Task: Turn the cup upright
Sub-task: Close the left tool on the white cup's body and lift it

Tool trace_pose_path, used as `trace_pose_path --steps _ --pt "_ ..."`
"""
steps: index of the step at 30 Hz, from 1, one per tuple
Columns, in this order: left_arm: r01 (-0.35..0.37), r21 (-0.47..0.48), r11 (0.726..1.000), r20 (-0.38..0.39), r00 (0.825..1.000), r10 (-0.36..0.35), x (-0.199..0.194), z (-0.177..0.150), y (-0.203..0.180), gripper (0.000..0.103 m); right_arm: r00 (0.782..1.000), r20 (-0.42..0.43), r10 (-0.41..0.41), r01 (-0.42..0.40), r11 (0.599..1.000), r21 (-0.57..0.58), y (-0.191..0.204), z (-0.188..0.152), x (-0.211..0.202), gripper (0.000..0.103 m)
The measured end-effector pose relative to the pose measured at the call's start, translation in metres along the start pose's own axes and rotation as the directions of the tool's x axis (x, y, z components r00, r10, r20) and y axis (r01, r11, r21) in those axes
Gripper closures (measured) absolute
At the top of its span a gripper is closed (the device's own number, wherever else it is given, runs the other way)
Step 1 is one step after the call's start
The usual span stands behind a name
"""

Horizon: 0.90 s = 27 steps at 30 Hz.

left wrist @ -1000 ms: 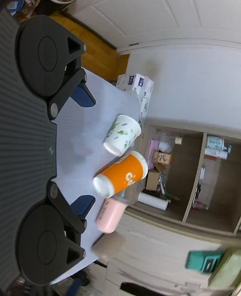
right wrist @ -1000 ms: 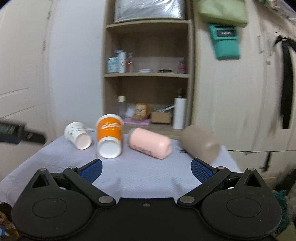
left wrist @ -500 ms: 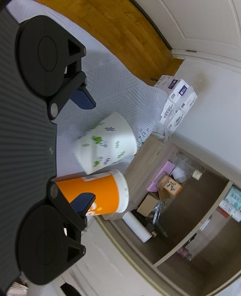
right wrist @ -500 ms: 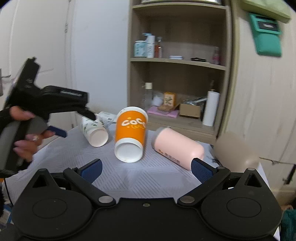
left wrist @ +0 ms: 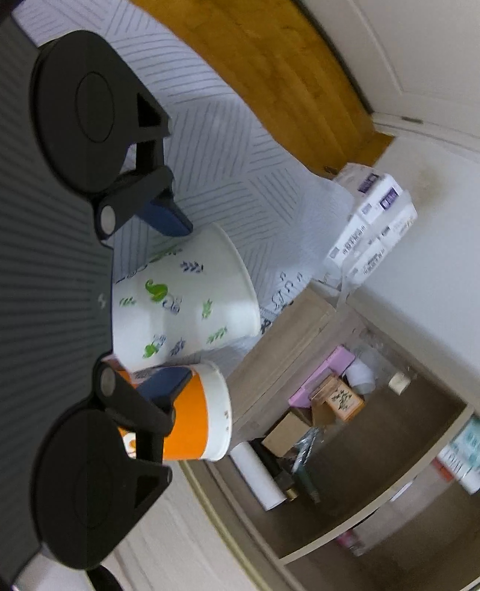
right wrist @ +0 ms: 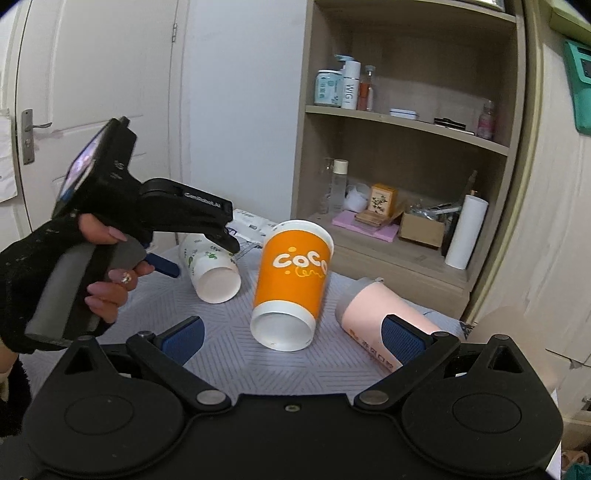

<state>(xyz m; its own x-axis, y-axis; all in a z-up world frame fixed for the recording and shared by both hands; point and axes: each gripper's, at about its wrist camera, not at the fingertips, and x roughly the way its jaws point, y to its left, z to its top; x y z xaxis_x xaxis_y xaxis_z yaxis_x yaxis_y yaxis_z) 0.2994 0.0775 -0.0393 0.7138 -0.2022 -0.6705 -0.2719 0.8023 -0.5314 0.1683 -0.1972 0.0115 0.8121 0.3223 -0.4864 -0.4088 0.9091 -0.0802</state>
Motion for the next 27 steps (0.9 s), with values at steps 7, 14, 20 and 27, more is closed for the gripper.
trace_pose_path --steps 7,14,20,27 --pt "0.003 0.034 0.999 0.03 1.0 -0.004 -0.002 -0.006 -0.005 0.034 0.998 0.048 0.049 -0.05 0.998 0.027 -0.003 -0.006 -0.009 0.0" --pt "0.062 0.071 0.996 -0.022 0.998 -0.061 -0.017 -0.019 -0.009 0.035 0.998 0.004 0.066 -0.066 0.997 0.047 -0.006 -0.015 -0.006 0.0" --pt "0.13 0.081 0.988 -0.111 0.986 -0.12 -0.036 -0.036 -0.007 0.035 0.996 -0.023 0.084 -0.082 0.994 0.069 -0.004 -0.025 -0.007 0.0" --pt "0.198 0.158 0.968 -0.167 0.971 -0.171 -0.075 -0.069 -0.012 0.035 0.994 -0.048 0.093 -0.09 0.994 0.067 0.001 -0.04 -0.022 0.0"
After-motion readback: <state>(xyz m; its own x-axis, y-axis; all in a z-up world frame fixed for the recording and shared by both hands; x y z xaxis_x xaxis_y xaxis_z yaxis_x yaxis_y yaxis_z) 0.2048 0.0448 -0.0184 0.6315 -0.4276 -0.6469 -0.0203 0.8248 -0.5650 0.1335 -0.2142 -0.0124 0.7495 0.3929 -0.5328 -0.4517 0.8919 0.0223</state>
